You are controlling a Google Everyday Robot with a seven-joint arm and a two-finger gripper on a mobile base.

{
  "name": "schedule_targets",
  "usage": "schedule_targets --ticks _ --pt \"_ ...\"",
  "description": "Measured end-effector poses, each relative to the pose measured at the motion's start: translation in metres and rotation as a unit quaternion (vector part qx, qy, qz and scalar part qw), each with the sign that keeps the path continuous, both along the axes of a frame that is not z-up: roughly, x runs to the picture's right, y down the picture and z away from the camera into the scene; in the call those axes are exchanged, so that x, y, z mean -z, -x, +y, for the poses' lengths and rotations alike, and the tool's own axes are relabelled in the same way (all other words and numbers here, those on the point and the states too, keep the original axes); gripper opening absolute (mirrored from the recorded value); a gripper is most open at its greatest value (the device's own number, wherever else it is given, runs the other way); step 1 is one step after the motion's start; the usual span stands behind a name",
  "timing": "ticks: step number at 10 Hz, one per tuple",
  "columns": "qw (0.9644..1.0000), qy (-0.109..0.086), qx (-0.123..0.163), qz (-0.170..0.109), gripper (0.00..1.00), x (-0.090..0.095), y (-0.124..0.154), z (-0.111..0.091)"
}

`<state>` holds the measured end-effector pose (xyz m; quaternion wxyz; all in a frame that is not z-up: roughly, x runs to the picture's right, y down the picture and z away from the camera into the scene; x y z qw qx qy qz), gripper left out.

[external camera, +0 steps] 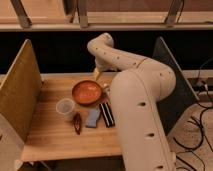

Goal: Drag the ceramic bowl in a circle

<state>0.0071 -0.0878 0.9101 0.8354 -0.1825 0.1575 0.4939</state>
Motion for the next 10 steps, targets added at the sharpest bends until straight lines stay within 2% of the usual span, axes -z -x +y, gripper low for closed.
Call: schedule_targets --ticks 10 --pt "1.0000 0.001 0.004 -0.005 0.80 -0.0006 0.0047 0.0016"
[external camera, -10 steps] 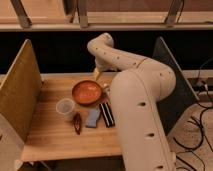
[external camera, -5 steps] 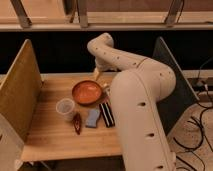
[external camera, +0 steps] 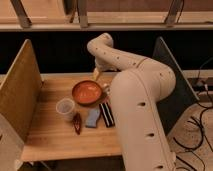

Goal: Drag the ceramic bowl in a circle

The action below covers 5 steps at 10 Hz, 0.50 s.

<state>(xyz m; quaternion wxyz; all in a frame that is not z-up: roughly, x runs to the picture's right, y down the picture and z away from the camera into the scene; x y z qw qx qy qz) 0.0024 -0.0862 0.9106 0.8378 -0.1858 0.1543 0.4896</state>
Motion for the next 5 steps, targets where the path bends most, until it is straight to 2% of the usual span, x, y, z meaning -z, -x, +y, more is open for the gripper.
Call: schedule_targets --ticks 5 --pt "0.9993 0.021 0.018 -0.024 0.80 -0.012 0.020 0.013"
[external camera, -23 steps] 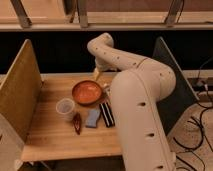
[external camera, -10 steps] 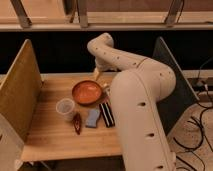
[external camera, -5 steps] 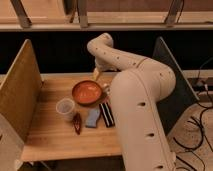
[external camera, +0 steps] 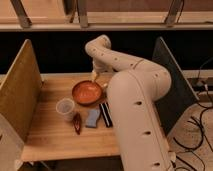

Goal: Drag the ceramic bowl in a circle

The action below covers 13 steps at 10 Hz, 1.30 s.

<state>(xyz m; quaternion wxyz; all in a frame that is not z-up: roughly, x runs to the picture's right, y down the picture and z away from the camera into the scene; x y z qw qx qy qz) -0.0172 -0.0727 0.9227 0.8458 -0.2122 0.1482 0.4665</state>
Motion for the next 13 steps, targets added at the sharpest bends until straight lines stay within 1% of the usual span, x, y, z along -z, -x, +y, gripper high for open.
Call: schedule_targets --ticks 2,5,8,10,11,13 --pt "0.9998 0.011 0.012 -0.010 0.80 -0.007 0.011 0.006" --pt "0.9982 0.046 0.025 -0.028 0.80 -0.024 0.026 0.026" --pt "0.9949 0.085 0.026 -0.047 0.80 -0.041 0.034 0.040" --pt "0.9905 0.115 0.037 -0.064 0.80 -0.054 0.045 0.050" --pt "0.9887 0.126 0.043 -0.070 0.80 -0.057 0.051 0.054" --pt "0.9846 0.150 0.050 -0.075 0.80 -0.065 0.054 0.063"
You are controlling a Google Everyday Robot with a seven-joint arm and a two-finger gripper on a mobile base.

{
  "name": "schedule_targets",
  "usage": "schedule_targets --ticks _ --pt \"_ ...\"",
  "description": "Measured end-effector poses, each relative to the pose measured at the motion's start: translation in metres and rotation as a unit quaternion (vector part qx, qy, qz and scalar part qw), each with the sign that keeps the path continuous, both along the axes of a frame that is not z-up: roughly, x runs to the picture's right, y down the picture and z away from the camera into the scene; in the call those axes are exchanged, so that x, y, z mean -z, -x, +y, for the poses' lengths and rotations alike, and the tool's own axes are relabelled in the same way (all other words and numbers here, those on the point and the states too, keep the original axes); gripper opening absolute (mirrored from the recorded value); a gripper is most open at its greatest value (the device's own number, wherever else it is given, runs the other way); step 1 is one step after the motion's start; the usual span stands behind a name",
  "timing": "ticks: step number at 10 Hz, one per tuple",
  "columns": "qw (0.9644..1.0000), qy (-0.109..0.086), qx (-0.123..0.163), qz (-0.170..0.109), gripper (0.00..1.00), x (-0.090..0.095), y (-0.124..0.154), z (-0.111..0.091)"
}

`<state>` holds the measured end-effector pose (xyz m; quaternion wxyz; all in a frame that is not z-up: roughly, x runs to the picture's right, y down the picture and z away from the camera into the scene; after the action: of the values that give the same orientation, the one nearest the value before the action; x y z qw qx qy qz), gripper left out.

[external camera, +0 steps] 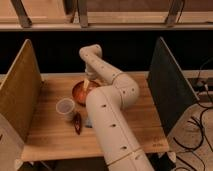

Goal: Drag the ceramic bowl in a circle

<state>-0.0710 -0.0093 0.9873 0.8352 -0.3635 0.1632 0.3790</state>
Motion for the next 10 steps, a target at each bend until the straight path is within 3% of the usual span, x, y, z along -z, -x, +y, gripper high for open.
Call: schedule_targets --ticks 2,6,10 --pt "0.9999 0.012 0.005 0.004 0.75 -0.004 -0.002 0.004" --pt "0.9999 0.009 0.001 0.014 0.32 -0.010 -0.007 0.000" --pt "0.9999 -0.008 -0.004 0.015 0.00 -0.009 -0.007 -0.014"
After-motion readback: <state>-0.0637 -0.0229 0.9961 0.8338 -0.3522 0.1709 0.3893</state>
